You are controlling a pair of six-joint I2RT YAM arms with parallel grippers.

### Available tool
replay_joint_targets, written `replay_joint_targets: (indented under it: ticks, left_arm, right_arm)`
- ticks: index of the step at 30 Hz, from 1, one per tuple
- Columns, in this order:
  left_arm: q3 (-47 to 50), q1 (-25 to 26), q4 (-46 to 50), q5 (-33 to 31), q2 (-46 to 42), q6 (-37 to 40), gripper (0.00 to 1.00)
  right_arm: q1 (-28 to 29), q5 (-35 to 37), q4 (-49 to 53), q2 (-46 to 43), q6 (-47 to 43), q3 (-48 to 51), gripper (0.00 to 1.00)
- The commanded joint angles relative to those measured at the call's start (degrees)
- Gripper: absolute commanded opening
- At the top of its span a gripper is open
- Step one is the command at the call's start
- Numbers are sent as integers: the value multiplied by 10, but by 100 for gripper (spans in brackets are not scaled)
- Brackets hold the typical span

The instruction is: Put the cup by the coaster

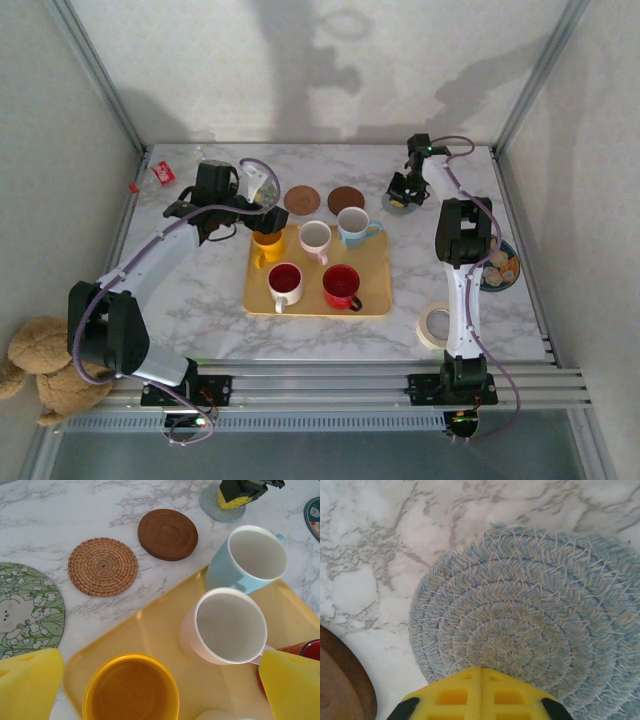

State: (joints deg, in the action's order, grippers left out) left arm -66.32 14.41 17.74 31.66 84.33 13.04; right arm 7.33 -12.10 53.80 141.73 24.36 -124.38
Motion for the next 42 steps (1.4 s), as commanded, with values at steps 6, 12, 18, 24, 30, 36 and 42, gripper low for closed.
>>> replay_joint_targets:
  ticks: [6,12,18,24,30,36,42]
  left_arm:
    - [-26,-5,-18,-12,6,-28,100]
    - [-24,-5,-31,-26,5,-51,100]
    - [-17,-4,-34,-34,-2,-58,100]
    - [-17,-4,-34,-37,-1,-52,100]
    - [-23,-4,-35,-35,8,-45,100]
    - [-50,-4,-36,-32,21,-37,100]
    - [-70,-4,-50,-21,35,-40,100]
  right_arm:
    - [18,-26,20,5,-17,26,0]
    - [26,-42,18,13,-23,16,0]
    - [29,-51,17,18,-22,10,0]
    - [29,-46,22,14,-24,11,0]
    - [29,-40,27,3,-19,-6,7]
    - [29,-27,40,-25,-30,-24,15]
    - [28,-12,51,-67,-45,-31,23]
